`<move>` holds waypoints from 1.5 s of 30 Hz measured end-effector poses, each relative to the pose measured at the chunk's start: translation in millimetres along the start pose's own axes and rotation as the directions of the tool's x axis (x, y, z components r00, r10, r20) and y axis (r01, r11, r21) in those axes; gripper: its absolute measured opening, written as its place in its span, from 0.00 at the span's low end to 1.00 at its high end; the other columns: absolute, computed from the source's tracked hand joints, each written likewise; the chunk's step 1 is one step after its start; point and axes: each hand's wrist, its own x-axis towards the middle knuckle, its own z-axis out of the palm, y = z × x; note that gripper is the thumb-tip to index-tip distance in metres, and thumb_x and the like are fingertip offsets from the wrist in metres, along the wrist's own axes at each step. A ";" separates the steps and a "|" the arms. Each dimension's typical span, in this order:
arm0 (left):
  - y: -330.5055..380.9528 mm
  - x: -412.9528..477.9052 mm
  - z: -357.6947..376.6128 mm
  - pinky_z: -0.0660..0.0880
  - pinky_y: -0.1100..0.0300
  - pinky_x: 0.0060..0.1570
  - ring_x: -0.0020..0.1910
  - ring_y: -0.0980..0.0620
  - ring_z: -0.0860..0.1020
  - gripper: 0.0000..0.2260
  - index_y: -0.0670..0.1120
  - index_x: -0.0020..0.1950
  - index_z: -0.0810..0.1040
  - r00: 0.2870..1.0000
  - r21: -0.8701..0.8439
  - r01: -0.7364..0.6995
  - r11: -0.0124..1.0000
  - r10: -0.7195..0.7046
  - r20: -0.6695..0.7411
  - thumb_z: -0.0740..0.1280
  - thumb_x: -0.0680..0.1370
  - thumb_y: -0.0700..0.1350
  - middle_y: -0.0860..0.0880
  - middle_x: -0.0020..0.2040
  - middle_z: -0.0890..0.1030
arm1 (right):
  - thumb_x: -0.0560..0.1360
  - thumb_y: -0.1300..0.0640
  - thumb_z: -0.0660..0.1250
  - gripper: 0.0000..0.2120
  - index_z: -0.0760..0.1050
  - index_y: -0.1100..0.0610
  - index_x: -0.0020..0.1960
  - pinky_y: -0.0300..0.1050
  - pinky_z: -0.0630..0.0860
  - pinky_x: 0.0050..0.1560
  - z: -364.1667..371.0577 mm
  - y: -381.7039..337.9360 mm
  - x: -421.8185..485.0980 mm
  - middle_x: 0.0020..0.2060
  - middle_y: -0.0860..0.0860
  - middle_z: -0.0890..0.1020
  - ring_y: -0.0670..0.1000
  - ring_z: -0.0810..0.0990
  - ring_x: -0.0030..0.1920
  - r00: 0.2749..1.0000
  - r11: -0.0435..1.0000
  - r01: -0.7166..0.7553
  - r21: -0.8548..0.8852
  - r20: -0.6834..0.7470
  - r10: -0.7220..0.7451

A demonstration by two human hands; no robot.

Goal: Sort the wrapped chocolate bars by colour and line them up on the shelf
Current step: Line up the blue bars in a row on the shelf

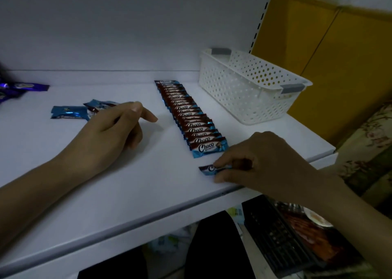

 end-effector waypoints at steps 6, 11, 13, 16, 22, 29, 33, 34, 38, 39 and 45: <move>2.3 -1.1 1.9 0.64 0.74 0.25 0.24 0.60 0.70 0.15 0.53 0.47 0.79 1.000 0.022 -0.006 1.000 0.005 0.022 0.57 0.75 0.58 0.54 0.28 0.75 | 0.73 0.49 0.69 0.10 0.82 0.47 0.53 0.27 0.68 0.36 -2.8 9.6 -0.7 0.39 0.36 0.81 0.36 0.78 0.36 0.998 0.995 -0.047 0.085 0.040 0.044; 3.9 -2.7 2.9 0.66 0.73 0.28 0.29 0.59 0.72 0.17 0.53 0.46 0.80 0.999 0.014 -0.013 1.000 0.012 0.032 0.59 0.69 0.62 0.53 0.31 0.77 | 0.73 0.50 0.70 0.05 0.81 0.50 0.47 0.35 0.67 0.31 -1.2 12.9 5.8 0.28 0.44 0.79 0.45 0.77 0.30 1.000 0.999 -0.010 0.041 0.022 0.009; 2.7 -2.4 2.3 0.66 0.73 0.28 0.28 0.59 0.72 0.18 0.53 0.45 0.80 0.999 0.029 -0.008 1.000 0.007 0.036 0.59 0.69 0.63 0.55 0.30 0.77 | 0.73 0.49 0.70 0.07 0.80 0.52 0.46 0.33 0.67 0.32 1.2 13.1 11.4 0.28 0.39 0.78 0.42 0.75 0.28 0.999 0.999 0.035 -0.028 -0.039 -0.036; 0.9 -1.8 1.6 0.66 0.72 0.29 0.30 0.56 0.73 0.18 0.54 0.45 0.80 0.999 0.059 -0.015 0.998 0.013 0.033 0.58 0.69 0.64 0.53 0.33 0.78 | 0.74 0.49 0.70 0.07 0.80 0.53 0.47 0.26 0.63 0.40 6.6 12.7 18.0 0.35 0.40 0.81 0.37 0.67 0.25 0.988 0.980 0.091 -0.175 -0.111 -0.111; -2.0 0.4 2.4 0.66 0.69 0.29 0.28 0.54 0.71 0.12 0.56 0.48 0.78 1.000 0.040 -0.011 0.999 0.010 0.013 0.57 0.76 0.58 0.49 0.32 0.77 | 0.73 0.48 0.66 0.08 0.80 0.52 0.44 0.25 0.61 0.47 7.6 13.8 24.9 0.36 0.45 0.84 0.35 0.64 0.26 0.984 0.973 0.116 -0.200 -0.110 -0.140; -0.4 0.4 2.6 0.71 0.69 0.32 0.35 0.58 0.75 0.14 0.53 0.55 0.76 0.997 -0.141 -0.074 0.987 0.072 -0.020 0.50 0.83 0.50 0.52 0.37 0.80 | 0.74 0.48 0.68 0.07 0.79 0.50 0.48 0.27 0.67 0.38 3.1 12.4 26.7 0.36 0.40 0.81 0.40 0.74 0.28 0.988 0.985 0.083 -0.152 -0.114 -0.100; 2.4 0.4 1.0 0.76 0.65 0.42 0.46 0.56 0.79 0.15 0.57 0.59 0.73 0.997 -0.236 -0.073 0.969 0.074 -0.005 0.49 0.81 0.54 0.55 0.45 0.82 | 0.71 0.40 0.67 0.13 0.79 0.46 0.51 0.22 0.60 0.44 -2.4 6.1 30.2 0.32 0.35 0.74 0.36 0.71 0.28 0.998 0.973 0.039 -0.227 -0.038 -0.049; 2.8 0.3 1.0 0.76 0.65 0.42 0.47 0.56 0.79 0.15 0.57 0.59 0.73 0.997 -0.242 -0.075 0.968 0.076 -0.004 0.49 0.80 0.54 0.55 0.46 0.82 | 0.71 0.39 0.67 0.14 0.80 0.45 0.52 0.21 0.58 0.45 -3.6 5.3 30.6 0.30 0.35 0.73 0.36 0.70 0.28 0.999 0.965 0.037 -0.259 -0.001 -0.039; 1.6 0.8 -0.7 0.76 0.67 0.42 0.47 0.57 0.79 0.15 0.58 0.58 0.72 0.996 -0.234 -0.086 0.968 0.084 -0.018 0.48 0.79 0.54 0.56 0.46 0.82 | 0.72 0.40 0.67 0.14 0.80 0.45 0.53 0.19 0.55 0.48 -4.7 2.8 31.0 0.28 0.33 0.68 0.34 0.69 0.28 1.000 0.956 0.021 -0.293 0.024 -0.014; 1.2 1.4 -1.3 0.76 0.67 0.42 0.47 0.57 0.79 0.15 0.58 0.58 0.72 0.996 -0.231 -0.087 0.969 0.084 -0.021 0.48 0.79 0.55 0.56 0.46 0.82 | 0.72 0.40 0.67 0.13 0.80 0.45 0.53 0.20 0.55 0.48 -3.9 2.5 30.6 0.29 0.34 0.69 0.35 0.67 0.27 1.000 0.954 0.020 -0.298 0.018 -0.015; -0.4 2.5 0.4 0.77 0.67 0.42 0.48 0.57 0.79 0.15 0.59 0.58 0.72 0.997 -0.247 -0.078 0.966 0.077 -0.013 0.49 0.81 0.58 0.56 0.47 0.82 | 0.72 0.41 0.67 0.14 0.79 0.47 0.53 0.28 0.59 0.41 -2.1 0.7 30.0 0.34 0.38 0.74 0.36 0.66 0.28 1.000 0.955 0.016 -0.298 0.002 -0.016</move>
